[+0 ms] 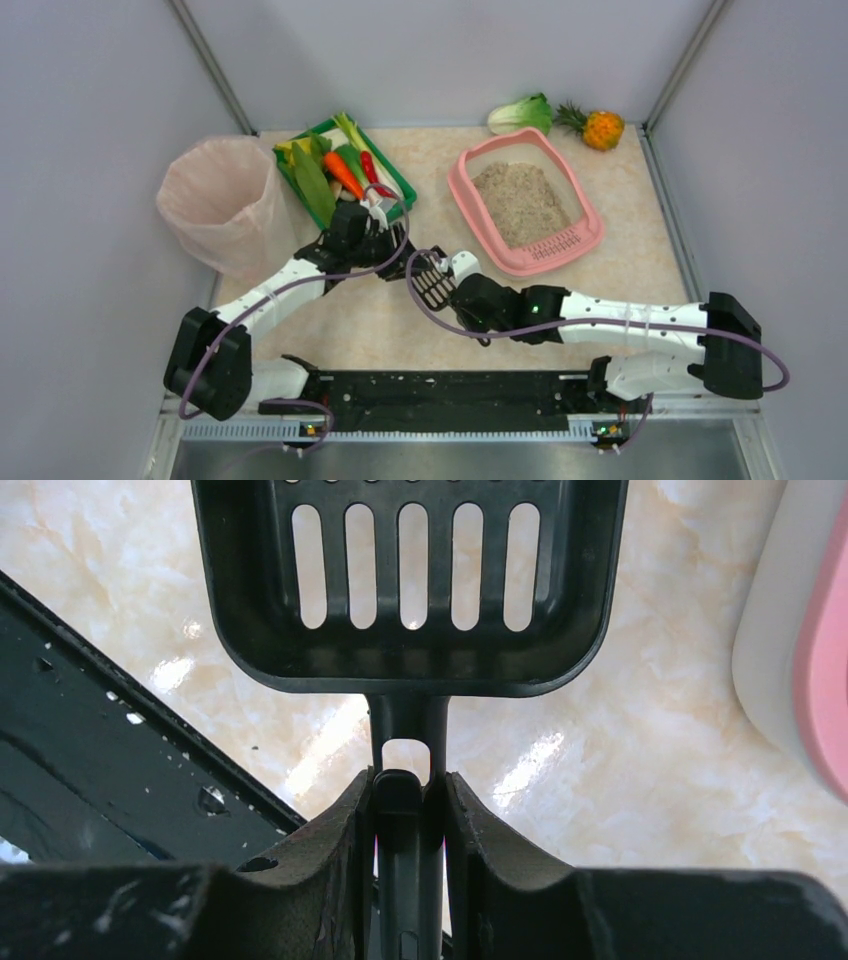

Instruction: Clean the litter box

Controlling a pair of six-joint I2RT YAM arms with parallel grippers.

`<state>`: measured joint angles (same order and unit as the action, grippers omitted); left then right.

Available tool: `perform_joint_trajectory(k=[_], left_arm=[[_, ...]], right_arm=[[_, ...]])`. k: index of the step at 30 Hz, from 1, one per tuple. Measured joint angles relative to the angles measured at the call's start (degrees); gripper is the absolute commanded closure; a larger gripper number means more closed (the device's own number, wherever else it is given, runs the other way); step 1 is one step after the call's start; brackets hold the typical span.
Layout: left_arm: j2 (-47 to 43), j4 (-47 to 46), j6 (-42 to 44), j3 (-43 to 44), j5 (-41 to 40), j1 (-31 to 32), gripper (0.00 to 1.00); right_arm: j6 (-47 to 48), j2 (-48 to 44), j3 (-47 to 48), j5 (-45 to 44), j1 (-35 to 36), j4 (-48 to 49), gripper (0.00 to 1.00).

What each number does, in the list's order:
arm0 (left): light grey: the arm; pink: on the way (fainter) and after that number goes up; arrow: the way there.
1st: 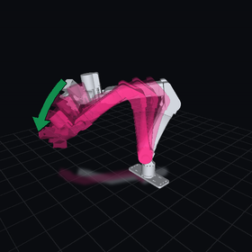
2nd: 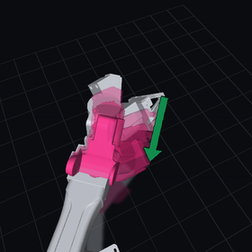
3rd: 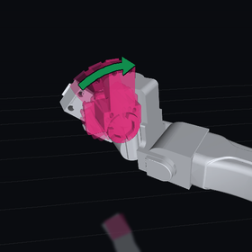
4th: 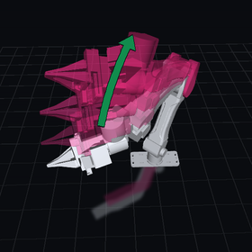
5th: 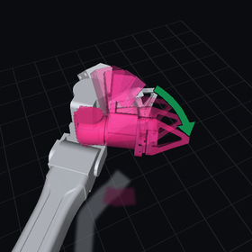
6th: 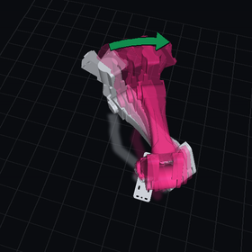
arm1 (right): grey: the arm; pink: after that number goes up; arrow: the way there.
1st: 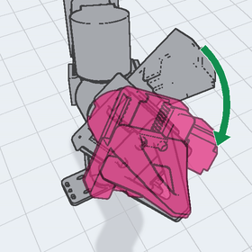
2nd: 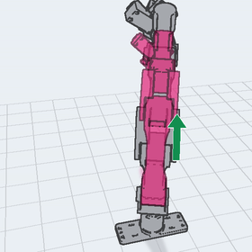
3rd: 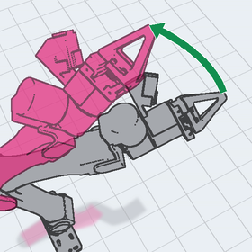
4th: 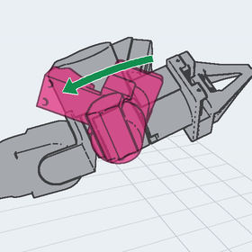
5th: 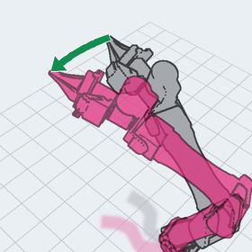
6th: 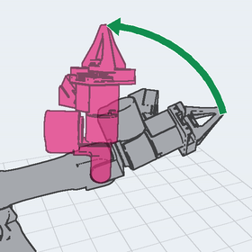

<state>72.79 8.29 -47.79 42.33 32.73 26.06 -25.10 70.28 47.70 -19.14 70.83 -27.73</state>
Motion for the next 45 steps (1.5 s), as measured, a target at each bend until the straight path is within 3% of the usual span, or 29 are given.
perform_joint_trajectory(k=[3, 15, 17, 19, 21, 22, 25, 30, 37, 45], left_arm=[[0.3, -0.2, 0.2, 0.0, 1.2, 0.3, 0.6], [-1.0, -0.2, 0.8, 0.0, 2.6, 0.3, 0.58], [-1.3, -0.1, 1.0, 0.0, 2.6, 0.3, 0.65], [-1.5, -0.1, 1.6, 0.0, 2.5, 0.3, 0.81], [-1.5, 0.0, 2.1, 0.0, 2.3, 0.3, 0.99], [-1.5, 0.3, 3.3, 0.0, 2.0, 0.2, 1.0], [-1.5, 2.0, 4.9, 0.0, 0.9, 0.2, 1.0], [-2.0, 1.1, 2.8, -0.7, 1.7, -0.5, 1.0], [-2.8, -6.4, -3.4, -3.9, 5.1, -1.6, 1.0], [-2.8, -13.5, -9.1, -6.5, 7.8, -2.6, 1.0]], right_arm=[[1.5, 0.5, 0.8, 0.2, 0.0, -0.2, 1.0], [4.2, -0.7, 0.8, 2.5, -1.7, -0.2, 1.0], [4.6, -1.1, 0.8, 2.9, -1.9, -0.2, 1.0], [4.7, -1.2, 0.8, 3.1, -2.1, -0.2, 1.0], [5.1, -1.2, 0.8, 3.5, -2.1, -0.2, 0.94], [5.4, -1.3, 0.8, 3.7, -2.1, -0.3, 0.89], [6.1, -1.9, 0.8, 4.0, -2.3, -0.3, 0.71], [7.0, -4.3, 0.3, 4.3, -2.8, 0.4, 0.52], [8.3, -10.5, -1.7, 7.3, -5.2, 3.7, 0.5], [9.9, -11.4, -1.9, 8.9, -6.2, 5.4, 0.53]])
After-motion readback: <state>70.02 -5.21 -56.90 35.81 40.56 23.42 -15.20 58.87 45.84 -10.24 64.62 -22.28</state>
